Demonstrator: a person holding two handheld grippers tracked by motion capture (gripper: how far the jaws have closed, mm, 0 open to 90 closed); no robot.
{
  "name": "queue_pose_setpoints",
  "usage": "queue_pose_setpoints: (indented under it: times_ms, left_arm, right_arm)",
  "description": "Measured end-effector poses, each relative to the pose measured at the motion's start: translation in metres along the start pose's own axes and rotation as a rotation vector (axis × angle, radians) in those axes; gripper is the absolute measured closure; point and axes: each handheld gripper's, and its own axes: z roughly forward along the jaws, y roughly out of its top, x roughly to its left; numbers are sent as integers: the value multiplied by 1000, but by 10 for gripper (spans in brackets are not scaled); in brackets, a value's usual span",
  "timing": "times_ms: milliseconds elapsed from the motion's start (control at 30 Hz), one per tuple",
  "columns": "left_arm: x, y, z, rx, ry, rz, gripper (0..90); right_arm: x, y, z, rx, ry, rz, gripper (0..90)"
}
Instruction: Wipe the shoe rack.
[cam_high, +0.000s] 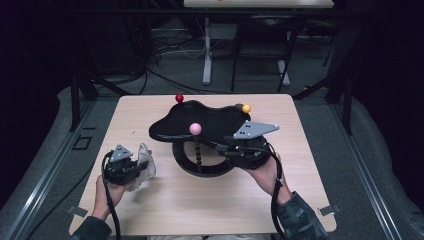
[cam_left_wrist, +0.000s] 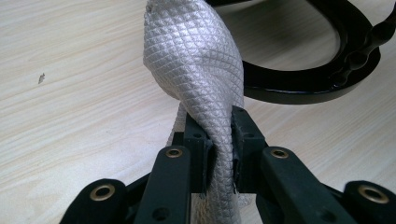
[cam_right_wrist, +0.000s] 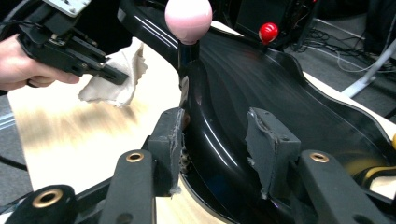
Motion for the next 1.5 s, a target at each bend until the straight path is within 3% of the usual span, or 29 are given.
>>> queue_pose_setpoints:
  times_ms: [367,433,900,967,1000,1133,1167,1267,1500]
  left_arm:
    - [-4,2,-1,-7,-13,2,793]
    - [-5,2,-1,-14,-20,-4,795]
    - [-18,12,-5,-63,-47,4,813]
    - [-23,16,-8,-77,-53,14,815]
    - [-28,20,-12,-91,-63,23,819]
    - [-38,27,-16,-105,-74,37,819]
    - [-43,29,-18,-109,-74,39,820]
    - [-55,34,-22,-112,-78,60,820]
    - [-78,49,-29,-128,-95,88,820]
  right_arm:
    - [-7,-1,3,-15,-3,-4,553]
    - [-9,0,4,-11,-28,-9,548]
    - [-15,1,14,-18,-56,-15,530]
    - [-14,1,14,-17,-55,-10,532]
    - [-12,2,11,-5,-81,-16,537]
    - [-14,2,9,-19,-55,-6,540]
    - [-14,1,8,-11,-72,-8,540]
    - [-15,1,10,-26,-46,-7,546]
    - [-14,1,11,-27,-45,-6,556]
